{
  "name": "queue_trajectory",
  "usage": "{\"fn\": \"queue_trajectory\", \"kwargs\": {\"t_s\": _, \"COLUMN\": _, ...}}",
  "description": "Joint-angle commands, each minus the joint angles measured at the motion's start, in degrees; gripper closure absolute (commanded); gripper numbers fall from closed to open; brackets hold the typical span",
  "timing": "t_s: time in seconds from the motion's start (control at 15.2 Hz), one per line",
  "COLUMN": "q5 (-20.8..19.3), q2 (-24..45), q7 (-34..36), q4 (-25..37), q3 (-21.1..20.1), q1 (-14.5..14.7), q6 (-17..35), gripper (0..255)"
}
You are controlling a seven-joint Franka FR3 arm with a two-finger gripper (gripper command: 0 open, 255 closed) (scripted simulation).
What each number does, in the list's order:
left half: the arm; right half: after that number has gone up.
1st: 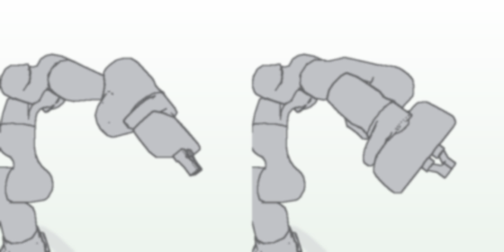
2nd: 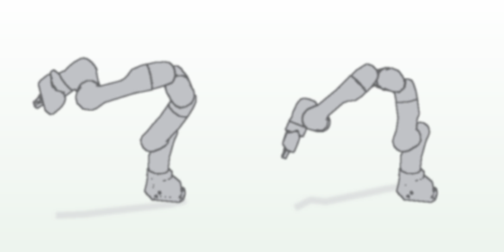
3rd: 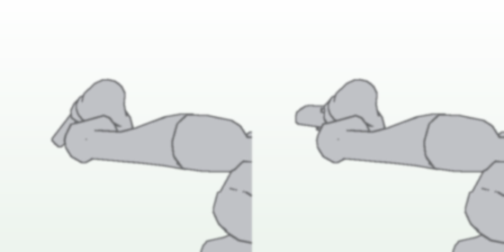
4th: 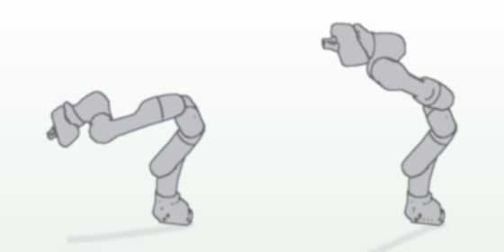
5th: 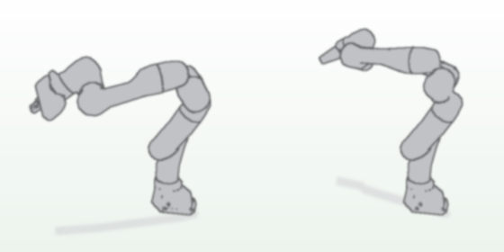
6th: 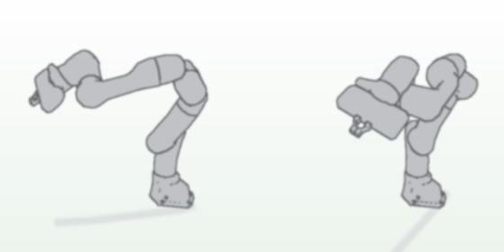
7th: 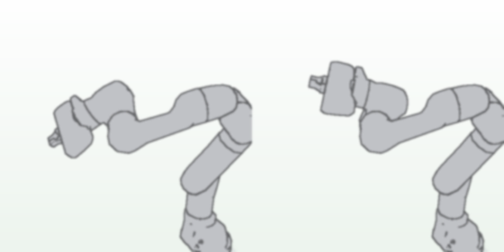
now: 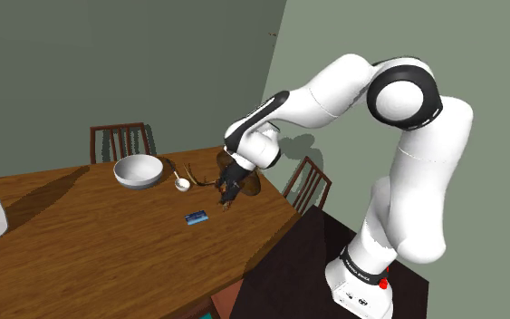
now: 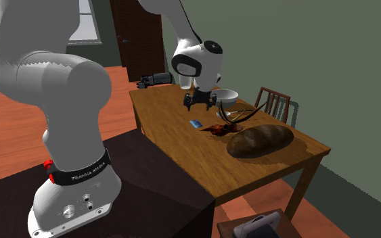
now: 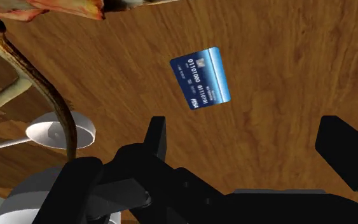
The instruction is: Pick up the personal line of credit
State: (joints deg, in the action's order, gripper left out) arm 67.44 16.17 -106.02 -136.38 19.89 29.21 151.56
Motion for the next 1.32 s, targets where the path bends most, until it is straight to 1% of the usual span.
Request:
{"fn": "queue_trajectory", "kwargs": {"t_s": 0.0, "q5": 4.6, "q2": 4.5, "q7": -6.9, "q4": 3.9, "q3": -2.1, "q1": -1.3, "q6": -1.6, "gripper": 0}}
{"fn": "queue_trajectory", "kwargs": {"t_s": 0.2, "q5": 9.1, "q2": 10.6, "q7": -14.6, "q4": 9.6, "q3": -4.9, "q1": -2.8, "q6": -3.6, "gripper": 0}}
{"fn": "queue_trajectory", "kwargs": {"t_s": 0.46, "q5": 12.6, "q2": 18.1, "q7": -22.6, "q4": 17.2, "q3": -8.1, "q1": -4.2, "q6": -5.9, "gripper": 0}}
{"fn": "queue_trajectory", "kwargs": {"t_s": 0.99, "q5": 16.7, "q2": 24.2, "q7": -27.6, "q4": 21.0, "q3": -9.9, "q1": -5.5, "q6": -5.6, "gripper": 0}}
{"fn": "queue_trajectory", "kwargs": {"t_s": 1.12, "q5": 17.0, "q2": 24.7, "q7": -27.9, "q4": 21.3, "q3": -10.0, "q1": -5.6, "q6": -5.5, "gripper": 0}}
{"fn": "queue_trajectory", "kwargs": {"t_s": 1.19, "q5": 17.1, "q2": 24.7, "q7": -28.0, "q4": 21.2, "q3": -10.1, "q1": -5.6, "q6": -5.5, "gripper": 255}}
{"fn": "queue_trajectory", "kwargs": {"t_s": 1.25, "q5": 17.1, "q2": 24.7, "q7": -28.0, "q4": 21.3, "q3": -10.1, "q1": -5.6, "q6": -5.5, "gripper": 255}}
